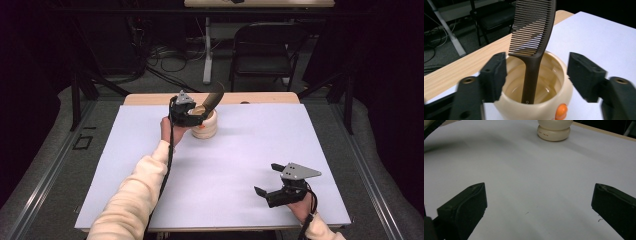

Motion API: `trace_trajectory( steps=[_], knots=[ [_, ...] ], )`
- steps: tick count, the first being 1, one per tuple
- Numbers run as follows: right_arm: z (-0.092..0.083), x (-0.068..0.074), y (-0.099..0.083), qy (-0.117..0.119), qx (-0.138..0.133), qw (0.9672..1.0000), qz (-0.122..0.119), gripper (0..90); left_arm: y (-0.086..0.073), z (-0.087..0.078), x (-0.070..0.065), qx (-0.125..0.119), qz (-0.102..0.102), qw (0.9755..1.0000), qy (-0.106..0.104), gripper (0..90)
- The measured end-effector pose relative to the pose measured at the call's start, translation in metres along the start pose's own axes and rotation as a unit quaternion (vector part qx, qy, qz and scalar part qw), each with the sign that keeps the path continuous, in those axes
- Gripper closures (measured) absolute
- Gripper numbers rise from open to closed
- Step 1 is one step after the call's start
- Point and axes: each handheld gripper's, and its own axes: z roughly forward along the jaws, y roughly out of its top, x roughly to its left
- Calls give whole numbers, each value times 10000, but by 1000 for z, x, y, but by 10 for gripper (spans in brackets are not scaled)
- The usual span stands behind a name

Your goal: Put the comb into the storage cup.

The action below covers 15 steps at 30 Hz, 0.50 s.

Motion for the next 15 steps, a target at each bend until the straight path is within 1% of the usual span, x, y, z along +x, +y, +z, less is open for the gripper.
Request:
trace_trajectory(
  steps=[2,5,8,10,15],
  knots=[
    [0,0,0,5,-4,10000,1,0,0,-4,0,22,10,10000,20,243],
    [0,0,0,8,4,10000,-4,0,1,-11,-1,107,81,9999,51,175],
    [0,0,0,1,10,10000,-4,0,0,-18,-1,170,63,9998,-18,142],
    [0,0,0,2,10,10000,-6,0,-1,-24,-3,244,182,9995,57,114],
    [0,0,0,-7,25,10000,-27,0,-4,-36,-7,372,299,9988,101,32]
  ],
)
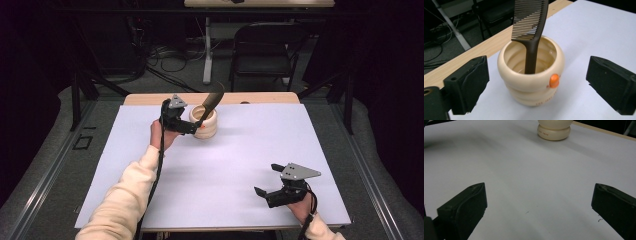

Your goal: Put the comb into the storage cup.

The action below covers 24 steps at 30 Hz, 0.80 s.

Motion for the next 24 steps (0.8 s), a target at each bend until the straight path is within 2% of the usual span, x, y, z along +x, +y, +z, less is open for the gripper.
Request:
trace_trajectory(
  steps=[6,11,14,24],
  knots=[
    [0,1,0,0,-1,10000,5,0,-8,-15,-7,99,124,9998,86,1],
    [0,0,0,-3,2,10000,-8,0,-16,-25,-8,148,100,9998,95,0],
    [0,1,0,-2,1,10000,3,0,-22,-30,-9,218,164,9995,163,0],
    [-1,1,0,-10,10,10000,1,0,-37,-42,-7,264,54,9995,176,0]
  ],
)
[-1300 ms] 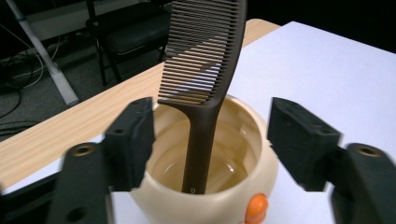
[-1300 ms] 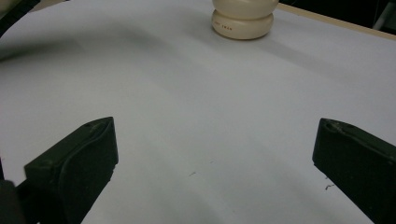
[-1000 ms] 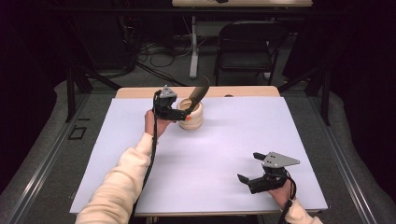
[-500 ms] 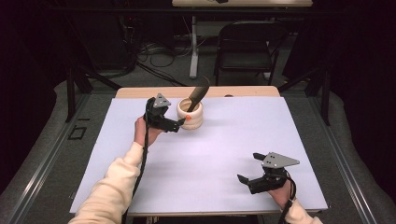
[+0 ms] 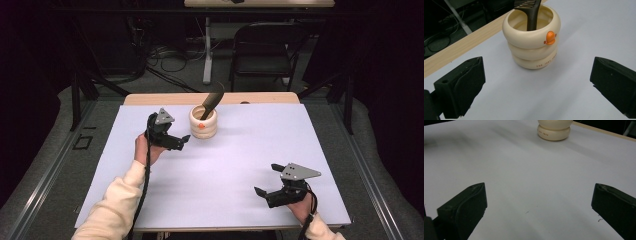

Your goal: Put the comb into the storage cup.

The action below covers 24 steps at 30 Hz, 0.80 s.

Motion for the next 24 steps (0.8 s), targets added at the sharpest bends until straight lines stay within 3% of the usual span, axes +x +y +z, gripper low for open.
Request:
trace_trajectory(
  steps=[8,24],
  knots=[
    [0,1,0,-3,-6,10000,-9,0,-12,-6,-7,-9,58,9999,101,0],
    [0,0,0,8,-16,10000,-8,0,-32,-21,-17,19,-25,10000,74,0]
  ],
)
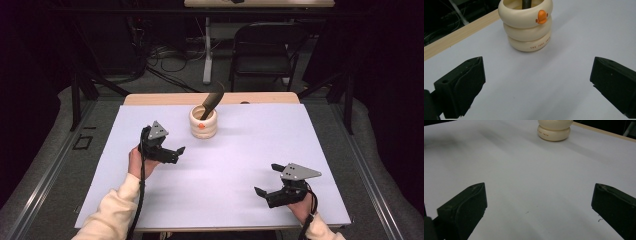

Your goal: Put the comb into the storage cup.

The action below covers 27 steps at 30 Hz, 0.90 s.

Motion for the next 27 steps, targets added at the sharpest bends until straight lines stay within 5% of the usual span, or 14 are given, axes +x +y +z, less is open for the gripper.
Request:
trace_trajectory(
  steps=[27],
  knots=[
    [0,0,0,8,-10,10000,9,0,-34,-29,-13,91,-98,9999,30,0]
  ],
)
